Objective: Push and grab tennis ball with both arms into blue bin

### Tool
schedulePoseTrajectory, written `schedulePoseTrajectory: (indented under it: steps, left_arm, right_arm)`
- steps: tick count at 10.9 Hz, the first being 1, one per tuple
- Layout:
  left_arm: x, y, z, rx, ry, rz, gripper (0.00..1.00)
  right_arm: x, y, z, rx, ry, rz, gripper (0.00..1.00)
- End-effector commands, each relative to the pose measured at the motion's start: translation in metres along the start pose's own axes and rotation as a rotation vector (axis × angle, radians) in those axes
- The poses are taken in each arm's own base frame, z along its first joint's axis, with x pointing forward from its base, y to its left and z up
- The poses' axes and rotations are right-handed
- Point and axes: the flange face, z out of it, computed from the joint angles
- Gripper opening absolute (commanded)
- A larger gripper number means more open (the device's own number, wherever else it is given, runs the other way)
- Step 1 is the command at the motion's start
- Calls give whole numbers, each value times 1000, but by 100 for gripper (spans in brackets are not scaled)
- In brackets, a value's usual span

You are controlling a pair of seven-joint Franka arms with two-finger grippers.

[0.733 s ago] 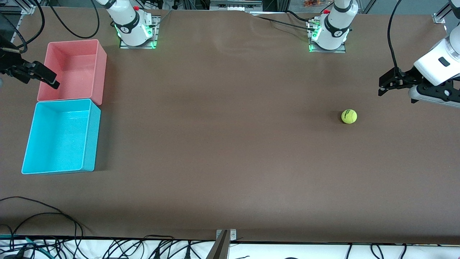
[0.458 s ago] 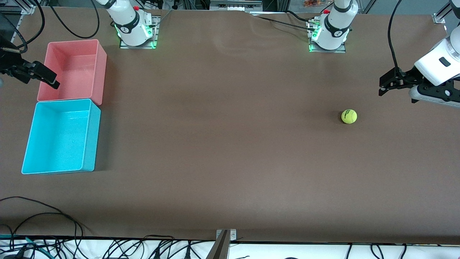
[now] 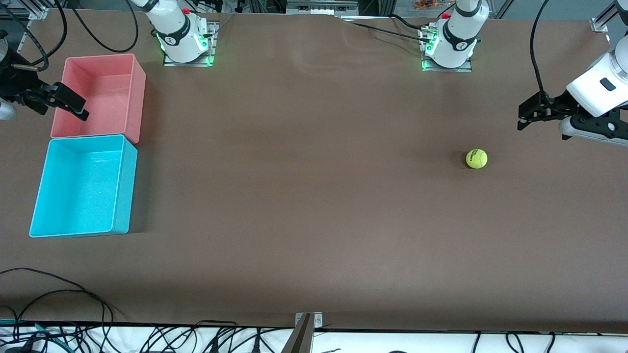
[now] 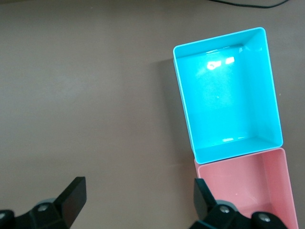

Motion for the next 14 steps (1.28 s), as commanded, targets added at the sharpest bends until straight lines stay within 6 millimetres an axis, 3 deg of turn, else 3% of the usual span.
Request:
schedulePoseTrajectory:
  steps: [1, 11, 14]
  left_arm:
    - [-2, -1, -8, 2, -4, 3, 100]
    - [-2, -13, -5, 0, -7, -12, 100]
    - [-4, -46, 3, -14, -17, -91, 100]
  right_arm:
    - [-1, -8, -15, 8, 13, -26, 100]
    - [-5, -13, -16, 4, -19, -38, 100]
    - [-3, -14, -14, 1, -21, -35, 100]
